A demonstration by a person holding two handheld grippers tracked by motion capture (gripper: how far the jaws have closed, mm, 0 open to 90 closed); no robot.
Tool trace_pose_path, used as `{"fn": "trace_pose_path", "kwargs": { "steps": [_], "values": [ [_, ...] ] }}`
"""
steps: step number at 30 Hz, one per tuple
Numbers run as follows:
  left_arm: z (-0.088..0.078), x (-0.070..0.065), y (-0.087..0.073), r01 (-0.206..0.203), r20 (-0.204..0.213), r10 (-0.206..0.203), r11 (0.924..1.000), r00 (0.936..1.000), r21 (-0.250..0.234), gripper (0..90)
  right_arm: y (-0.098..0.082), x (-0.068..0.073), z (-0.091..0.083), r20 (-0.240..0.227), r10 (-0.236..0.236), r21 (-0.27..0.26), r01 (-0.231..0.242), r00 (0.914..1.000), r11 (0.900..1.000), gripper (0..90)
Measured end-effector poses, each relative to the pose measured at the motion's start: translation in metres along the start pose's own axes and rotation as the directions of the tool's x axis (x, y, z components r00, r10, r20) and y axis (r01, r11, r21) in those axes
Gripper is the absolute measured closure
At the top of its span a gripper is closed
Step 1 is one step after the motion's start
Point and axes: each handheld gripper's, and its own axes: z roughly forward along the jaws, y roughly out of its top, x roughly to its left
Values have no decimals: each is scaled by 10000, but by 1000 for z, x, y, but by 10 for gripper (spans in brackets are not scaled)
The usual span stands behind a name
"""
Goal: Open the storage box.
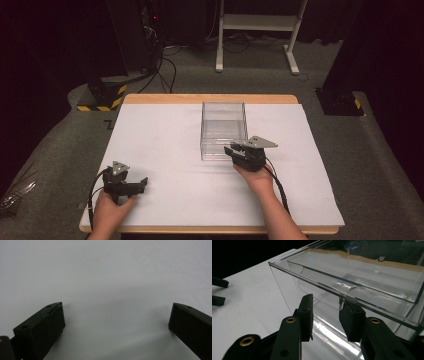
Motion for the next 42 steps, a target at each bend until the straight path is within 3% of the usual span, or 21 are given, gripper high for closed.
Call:
{"fn": "trace_pose_path", "kwargs": {
  "steps": [11, 19, 26, 33, 37, 42],
  "values": [
    [0, 0, 0, -40, -11, 40, 10000, 10000, 7, 5, -2, -8, -1, -411, -69, -54, 67, 9991, 10000, 755],
    [0, 0, 0, -34, -11, 34, 10000, 10000, 3, 5, -6, -11, -7, -807, -160, -117, 151, 9966, 9998, 784],
    [0, 0, 0, -20, -9, 20, 10000, 10000, 5, 5, -9, -9, -12, -853, -206, -191, 191, 9961, 9996, 801],
    [0, 0, 0, -39, -13, 39, 10000, 10000, 1, 5, -10, -8, -14, -823, -302, -168, 289, 9961, 9994, 797],
    [0, 0, 0, -17, -9, 17, 10000, 10000, 3, 6, -10, -9, -10, -998, -200, -137, 187, 9948, 9997, 726],
    [0, 0, 0, -39, -10, 39, 10000, 10000, 7, 5, -10, -8, -6, -1158, -241, -209, 219, 9930, 9995, 745]
  ]
}}
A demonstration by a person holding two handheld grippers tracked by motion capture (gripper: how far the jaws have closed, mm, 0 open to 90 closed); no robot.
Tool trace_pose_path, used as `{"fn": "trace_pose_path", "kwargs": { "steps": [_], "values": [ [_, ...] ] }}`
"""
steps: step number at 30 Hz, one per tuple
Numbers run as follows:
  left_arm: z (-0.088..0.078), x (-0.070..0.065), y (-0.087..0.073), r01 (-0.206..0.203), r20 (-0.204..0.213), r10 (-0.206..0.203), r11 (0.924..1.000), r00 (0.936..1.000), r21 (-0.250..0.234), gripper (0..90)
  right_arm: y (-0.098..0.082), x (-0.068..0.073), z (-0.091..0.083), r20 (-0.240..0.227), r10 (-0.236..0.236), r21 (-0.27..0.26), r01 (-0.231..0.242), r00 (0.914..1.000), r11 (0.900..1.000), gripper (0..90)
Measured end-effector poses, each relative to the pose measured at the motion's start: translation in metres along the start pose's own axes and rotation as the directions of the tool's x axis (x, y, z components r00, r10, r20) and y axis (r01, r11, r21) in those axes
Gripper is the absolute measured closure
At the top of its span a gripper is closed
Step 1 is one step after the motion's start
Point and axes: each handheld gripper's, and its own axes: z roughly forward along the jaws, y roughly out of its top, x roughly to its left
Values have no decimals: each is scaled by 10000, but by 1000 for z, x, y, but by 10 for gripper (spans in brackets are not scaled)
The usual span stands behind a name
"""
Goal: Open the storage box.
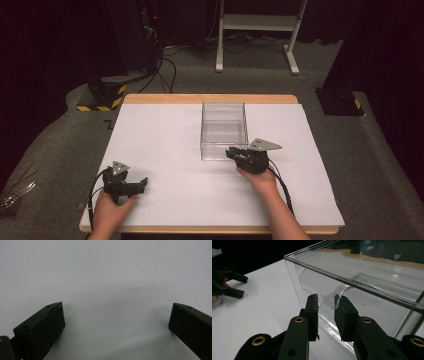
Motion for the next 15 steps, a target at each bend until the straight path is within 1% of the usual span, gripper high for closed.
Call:
{"fn": "trace_pose_path", "kwargs": {
  "steps": [4, 15],
  "values": [
    [0, 0, 0, 1, 1, -1, 10000, 10000, -2, 5, 0, -4, -2, -257, -25, 17, 26, 9997, 10000, 773],
    [0, 0, 0, -4, -2, 4, 10000, 10000, -6, 5, -2, -4, -7, -482, -120, 49, 123, 9988, 9999, 797]
  ]
}}
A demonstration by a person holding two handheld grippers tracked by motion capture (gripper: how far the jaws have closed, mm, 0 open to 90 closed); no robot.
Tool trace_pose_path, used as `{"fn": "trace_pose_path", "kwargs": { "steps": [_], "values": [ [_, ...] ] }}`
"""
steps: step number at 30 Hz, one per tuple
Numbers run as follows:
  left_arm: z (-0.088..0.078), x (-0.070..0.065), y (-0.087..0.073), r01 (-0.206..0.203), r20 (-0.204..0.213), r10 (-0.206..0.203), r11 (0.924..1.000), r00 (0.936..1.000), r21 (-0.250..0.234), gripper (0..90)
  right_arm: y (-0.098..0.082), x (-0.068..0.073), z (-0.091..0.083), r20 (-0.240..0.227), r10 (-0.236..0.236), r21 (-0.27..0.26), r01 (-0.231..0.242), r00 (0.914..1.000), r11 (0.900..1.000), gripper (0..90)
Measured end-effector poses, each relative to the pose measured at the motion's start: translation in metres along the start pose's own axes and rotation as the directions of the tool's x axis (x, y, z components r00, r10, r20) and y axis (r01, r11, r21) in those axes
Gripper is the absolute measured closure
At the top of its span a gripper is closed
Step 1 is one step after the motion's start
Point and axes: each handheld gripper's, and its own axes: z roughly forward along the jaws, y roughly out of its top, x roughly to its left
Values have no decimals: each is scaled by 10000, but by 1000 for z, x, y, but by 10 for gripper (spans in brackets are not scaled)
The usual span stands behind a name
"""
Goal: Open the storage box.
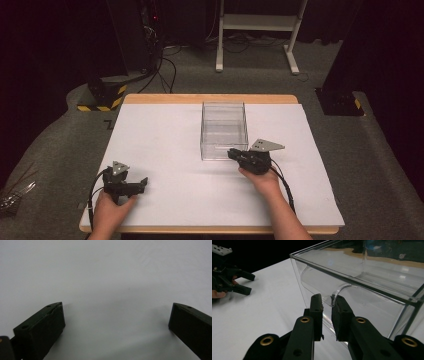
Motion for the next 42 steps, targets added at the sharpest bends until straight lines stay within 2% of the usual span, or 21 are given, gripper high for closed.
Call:
{"fn": "trace_pose_path", "kwargs": {
  "steps": [18, 42],
  "values": [
    [0, 0, 0, 0, -3, 0, 10000, 10000, 3, 5, -9, 11, -13, -387, -62, -52, 60, 9992, 10000, 818],
    [0, 0, 0, 33, 6, -33, 10000, 10000, 3, 5, -21, 34, -32, -716, -241, 16, 243, 9971, 9997, 832]
  ]
}}
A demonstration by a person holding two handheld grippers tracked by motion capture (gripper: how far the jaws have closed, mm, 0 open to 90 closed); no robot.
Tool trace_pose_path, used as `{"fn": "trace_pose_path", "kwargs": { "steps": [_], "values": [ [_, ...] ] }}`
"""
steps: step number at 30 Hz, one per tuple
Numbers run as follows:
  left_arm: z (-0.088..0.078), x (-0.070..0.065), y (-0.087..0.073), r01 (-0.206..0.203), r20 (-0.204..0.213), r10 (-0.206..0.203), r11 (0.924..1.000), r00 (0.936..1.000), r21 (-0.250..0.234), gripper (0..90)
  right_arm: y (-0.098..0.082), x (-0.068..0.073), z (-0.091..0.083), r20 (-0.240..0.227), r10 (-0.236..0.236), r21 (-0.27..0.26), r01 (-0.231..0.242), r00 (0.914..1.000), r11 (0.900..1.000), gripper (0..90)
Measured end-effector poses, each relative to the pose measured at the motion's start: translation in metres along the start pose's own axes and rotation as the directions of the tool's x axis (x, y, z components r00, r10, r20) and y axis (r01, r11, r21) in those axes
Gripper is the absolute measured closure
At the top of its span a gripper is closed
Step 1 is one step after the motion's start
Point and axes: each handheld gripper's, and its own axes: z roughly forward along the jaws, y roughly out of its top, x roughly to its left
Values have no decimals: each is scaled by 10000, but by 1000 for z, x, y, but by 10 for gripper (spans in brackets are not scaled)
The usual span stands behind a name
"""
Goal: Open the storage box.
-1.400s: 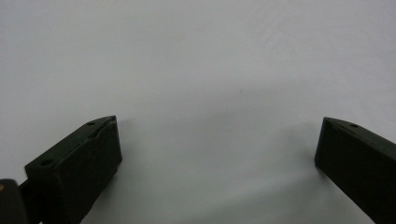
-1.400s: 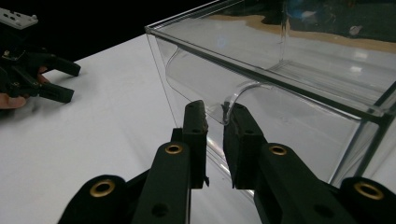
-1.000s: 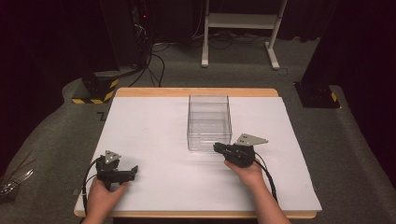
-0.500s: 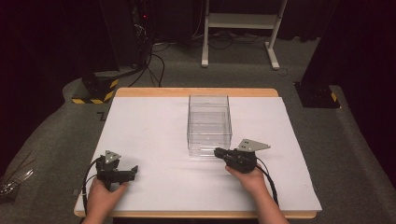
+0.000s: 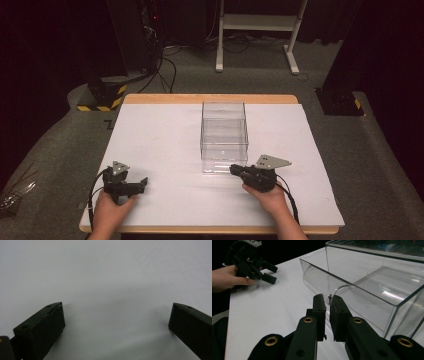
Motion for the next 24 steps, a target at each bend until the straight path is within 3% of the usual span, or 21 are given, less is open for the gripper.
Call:
{"fn": "trace_pose_path", "kwargs": {
  "steps": [24],
  "values": [
    [0, 0, 0, -39, -7, 39, 10000, 10000, 5, 5, -14, 25, -18, -335, -98, 64, 100, 9994, 9999, 838]
  ]
}}
